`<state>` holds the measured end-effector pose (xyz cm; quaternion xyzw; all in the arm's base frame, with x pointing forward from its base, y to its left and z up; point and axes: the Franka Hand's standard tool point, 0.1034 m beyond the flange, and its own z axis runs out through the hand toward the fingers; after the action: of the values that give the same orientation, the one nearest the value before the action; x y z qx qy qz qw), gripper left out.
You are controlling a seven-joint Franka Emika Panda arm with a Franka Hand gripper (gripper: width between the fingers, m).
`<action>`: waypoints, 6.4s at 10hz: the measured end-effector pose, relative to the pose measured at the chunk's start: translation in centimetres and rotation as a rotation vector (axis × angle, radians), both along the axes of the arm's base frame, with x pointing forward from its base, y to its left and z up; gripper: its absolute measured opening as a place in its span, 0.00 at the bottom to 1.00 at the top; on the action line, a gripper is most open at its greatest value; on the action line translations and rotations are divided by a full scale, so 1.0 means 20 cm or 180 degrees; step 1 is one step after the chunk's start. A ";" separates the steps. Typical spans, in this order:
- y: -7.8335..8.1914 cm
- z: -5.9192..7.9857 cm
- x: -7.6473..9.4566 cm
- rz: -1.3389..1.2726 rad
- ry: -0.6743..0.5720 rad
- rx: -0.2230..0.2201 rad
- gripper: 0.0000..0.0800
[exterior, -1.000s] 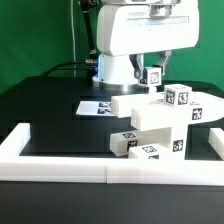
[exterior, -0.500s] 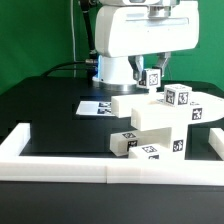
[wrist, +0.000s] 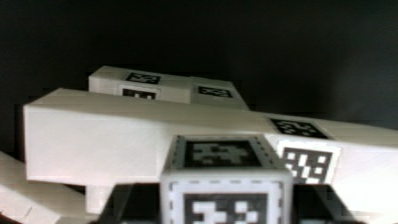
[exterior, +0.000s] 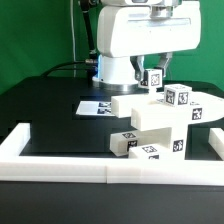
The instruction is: Assemble chair
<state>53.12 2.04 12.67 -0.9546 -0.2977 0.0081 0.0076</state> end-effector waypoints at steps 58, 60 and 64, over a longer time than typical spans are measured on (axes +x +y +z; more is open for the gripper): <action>-0.02 -0.04 -0.01 0.0931 0.0016 -0.0022 0.81; -0.02 -0.04 -0.01 0.0930 0.0016 -0.0022 0.51; -0.02 -0.04 -0.01 0.0538 0.0017 -0.0030 0.36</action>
Offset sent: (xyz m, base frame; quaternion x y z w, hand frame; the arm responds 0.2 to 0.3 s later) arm -0.0044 0.0085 -0.0065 -0.0100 0.0028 -0.0062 0.9999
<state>52.87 1.61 11.87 -0.9261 -0.3771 0.0126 0.0032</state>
